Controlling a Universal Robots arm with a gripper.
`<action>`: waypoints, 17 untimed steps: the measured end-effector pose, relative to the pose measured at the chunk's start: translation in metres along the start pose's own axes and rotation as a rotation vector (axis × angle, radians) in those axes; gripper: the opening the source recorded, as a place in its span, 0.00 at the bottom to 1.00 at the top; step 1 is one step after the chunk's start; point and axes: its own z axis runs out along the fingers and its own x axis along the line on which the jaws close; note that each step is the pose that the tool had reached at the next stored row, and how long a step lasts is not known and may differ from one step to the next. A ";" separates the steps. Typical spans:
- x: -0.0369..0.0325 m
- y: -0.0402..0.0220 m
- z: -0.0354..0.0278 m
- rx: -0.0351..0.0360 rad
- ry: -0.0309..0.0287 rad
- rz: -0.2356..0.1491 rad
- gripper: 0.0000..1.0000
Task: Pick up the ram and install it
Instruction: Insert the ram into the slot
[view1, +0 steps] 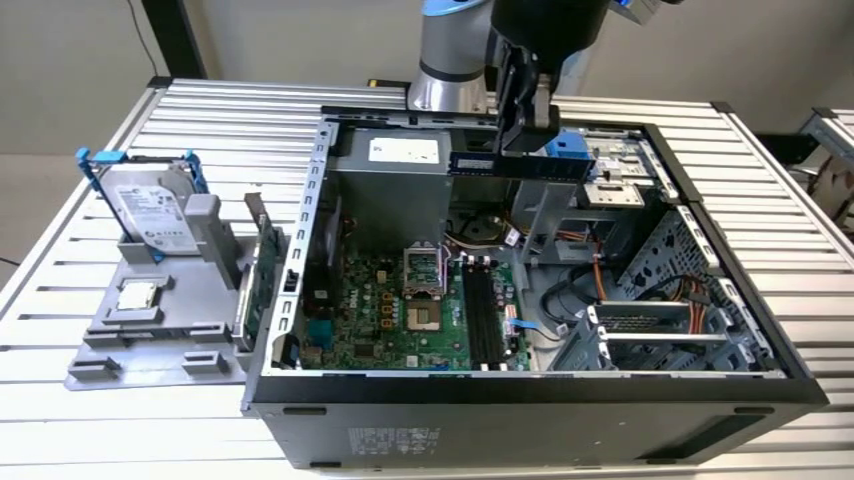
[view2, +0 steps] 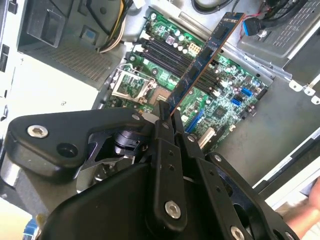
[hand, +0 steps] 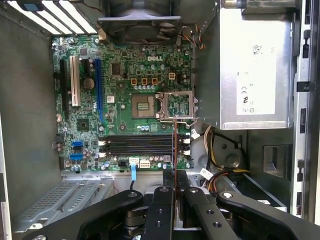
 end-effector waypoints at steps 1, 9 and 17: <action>0.0000 0.0000 0.0000 0.0000 0.0000 0.000 0.00; 0.0000 0.0000 0.0000 0.0000 0.0000 0.000 0.00; 0.0000 0.0000 0.0000 -0.0021 0.0001 0.000 0.00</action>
